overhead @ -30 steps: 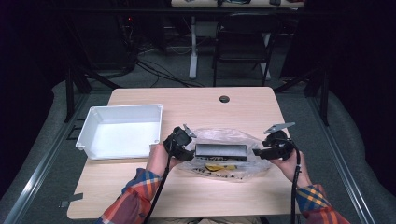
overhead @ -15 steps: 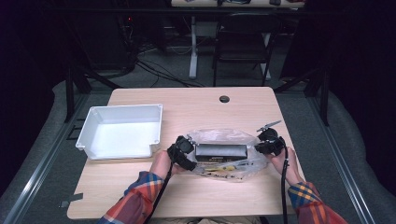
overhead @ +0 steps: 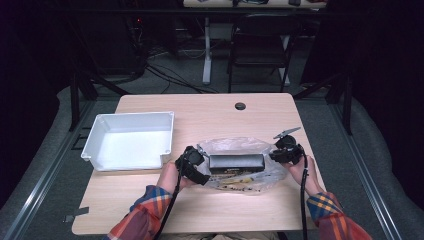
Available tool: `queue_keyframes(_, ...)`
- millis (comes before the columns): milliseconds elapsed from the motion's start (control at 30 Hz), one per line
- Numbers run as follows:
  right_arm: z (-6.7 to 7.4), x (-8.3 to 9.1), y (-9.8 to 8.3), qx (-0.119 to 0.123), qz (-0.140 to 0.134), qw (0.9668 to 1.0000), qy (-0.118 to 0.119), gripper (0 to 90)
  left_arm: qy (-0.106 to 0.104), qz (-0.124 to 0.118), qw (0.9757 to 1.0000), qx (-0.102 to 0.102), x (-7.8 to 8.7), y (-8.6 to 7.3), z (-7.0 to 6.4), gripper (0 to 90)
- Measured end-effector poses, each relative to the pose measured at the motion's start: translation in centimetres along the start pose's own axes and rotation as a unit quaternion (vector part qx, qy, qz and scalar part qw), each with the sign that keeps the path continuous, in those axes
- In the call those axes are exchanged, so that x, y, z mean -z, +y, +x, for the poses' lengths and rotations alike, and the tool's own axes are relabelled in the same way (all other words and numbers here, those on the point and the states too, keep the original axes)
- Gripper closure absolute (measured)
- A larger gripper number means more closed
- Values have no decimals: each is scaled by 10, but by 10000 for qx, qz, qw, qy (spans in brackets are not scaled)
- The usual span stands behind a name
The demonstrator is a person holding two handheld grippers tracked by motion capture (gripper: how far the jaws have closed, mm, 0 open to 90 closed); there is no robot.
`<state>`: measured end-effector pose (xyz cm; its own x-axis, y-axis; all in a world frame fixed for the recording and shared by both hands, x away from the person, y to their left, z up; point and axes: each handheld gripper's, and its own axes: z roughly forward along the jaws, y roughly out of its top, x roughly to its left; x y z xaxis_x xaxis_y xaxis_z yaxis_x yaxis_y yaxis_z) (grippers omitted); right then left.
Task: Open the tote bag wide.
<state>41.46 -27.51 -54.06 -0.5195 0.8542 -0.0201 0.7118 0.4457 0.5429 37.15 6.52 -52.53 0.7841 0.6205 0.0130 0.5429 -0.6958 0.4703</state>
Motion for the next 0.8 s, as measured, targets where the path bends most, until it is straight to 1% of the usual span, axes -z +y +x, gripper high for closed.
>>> queue_keyframes(33, 0, 4, 0, 5, -47, 10000, -10, 714, -1, -57, 10000, -18, 4, 1, 1, 255)
queue_keyframes(100, 0, 11, 1, -102, -96, 9999, -85, 671, 22, -144, 9999, -3, 9, 1, 2, 226)
queue_keyframes(200, 2, 20, 0, -110, -162, 9998, -85, 613, 49, -305, 9995, -15, 19, 2, 3, 199)
queue_keyframes(233, 3, 23, -1, -126, -215, 9996, -91, 598, 48, -381, 9993, 5, 23, 2, 3, 193)
queue_keyframes(267, 3, 27, -1, -130, -247, 9995, -117, 561, 86, -456, 9989, 17, 25, 2, 3, 180)
queue_keyframes(300, 3, 29, -1, -118, -236, 9996, -112, 542, 89, -520, 9986, 16, 29, 3, 5, 175)
queue_keyframes(400, 2, 38, -2, -203, -331, 9992, -115, 458, 41, -710, 9975, 26, 35, 2, 10, 157)
queue_keyframes(433, 1, 41, -3, -232, -374, 9990, -75, 438, 6, -753, 9972, 25, 37, 1, 12, 152)
queue_keyframes(467, 0, 44, -3, -248, -413, 9988, -50, 399, -14, -788, 9969, 2, 39, 0, 13, 147)
queue_keyframes(500, -1, 46, -4, -244, -441, 9987, -29, 376, -10, -838, 9965, -43, 41, -1, 14, 140)
queue_keyframes(567, -3, 51, -6, -252, -490, 9984, 87, 322, -17, -885, 9961, -50, 44, -2, 15, 116)
queue_keyframes(633, -5, 54, -8, -253, -463, 9984, 207, 276, -17, -929, 9957, -53, 46, -3, 18, 106)
queue_keyframes(700, -6, 56, -10, -234, -500, 9980, 300, 210, 9, -960, 9954, -15, 48, -3, 19, 96)
queue_keyframes(733, -5, 56, -11, -239, -497, 9977, 395, 182, -1, -991, 9951, -35, 48, -3, 20, 90)
queue_keyframes(767, -5, 57, -13, -227, -516, 9976, 393, 164, -28, -989, 9951, -48, 48, -2, 21, 84)
queue_keyframes(800, -4, 58, -14, -198, -494, 9976, 439, 153, -6, -987, 9951, -48, 48, -2, 21, 83)
